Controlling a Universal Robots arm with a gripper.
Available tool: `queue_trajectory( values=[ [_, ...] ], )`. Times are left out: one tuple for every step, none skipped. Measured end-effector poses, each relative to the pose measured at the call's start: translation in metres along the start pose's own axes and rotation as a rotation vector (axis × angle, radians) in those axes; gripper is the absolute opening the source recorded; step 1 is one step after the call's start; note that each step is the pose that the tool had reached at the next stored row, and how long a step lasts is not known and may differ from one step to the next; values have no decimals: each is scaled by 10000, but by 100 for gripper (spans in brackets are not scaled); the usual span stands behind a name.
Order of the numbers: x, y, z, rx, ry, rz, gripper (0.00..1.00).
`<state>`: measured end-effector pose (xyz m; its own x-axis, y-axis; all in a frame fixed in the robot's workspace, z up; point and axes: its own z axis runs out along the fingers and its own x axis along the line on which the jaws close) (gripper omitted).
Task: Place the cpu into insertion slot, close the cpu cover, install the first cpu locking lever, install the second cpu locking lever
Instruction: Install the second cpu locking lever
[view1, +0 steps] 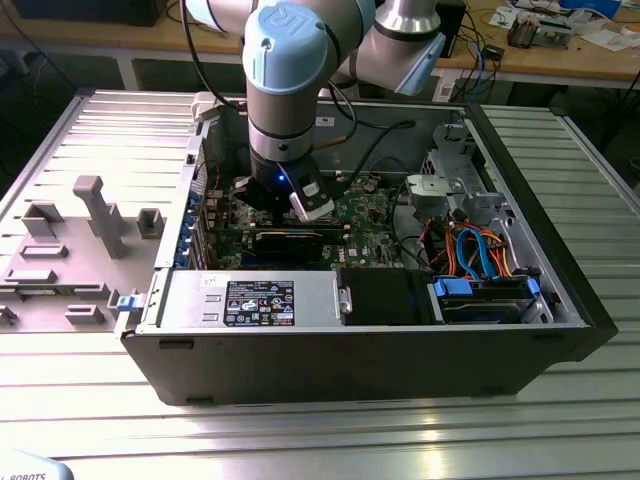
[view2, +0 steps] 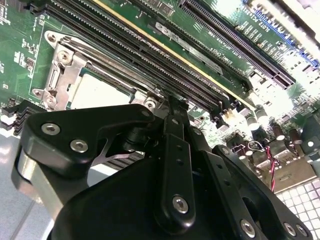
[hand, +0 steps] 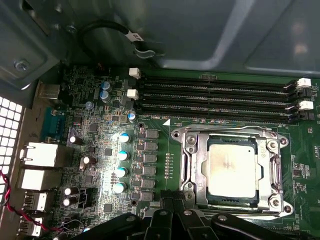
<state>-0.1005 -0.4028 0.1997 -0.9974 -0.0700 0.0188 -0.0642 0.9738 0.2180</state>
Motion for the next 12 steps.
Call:
queue_trajectory(
  values=[
    [0,0,0,0,0,0,11],
    [0,-7,0,-4,-1,-2,11],
    [1,-22,-4,-2,0,-1,11],
    [3,-28,-6,1,0,1,11],
    [2,-28,-6,1,0,1,11],
    [2,-28,-8,-1,-1,1,11],
    [2,-27,-14,-3,0,0,11],
    [2,-25,-21,-5,-1,0,11],
    [3,-21,-38,-5,2,0,11],
    [4,-19,-51,-6,6,0,11],
    [4,-13,-75,-9,13,3,11],
    [6,-9,-94,-10,23,5,11]
  ],
)
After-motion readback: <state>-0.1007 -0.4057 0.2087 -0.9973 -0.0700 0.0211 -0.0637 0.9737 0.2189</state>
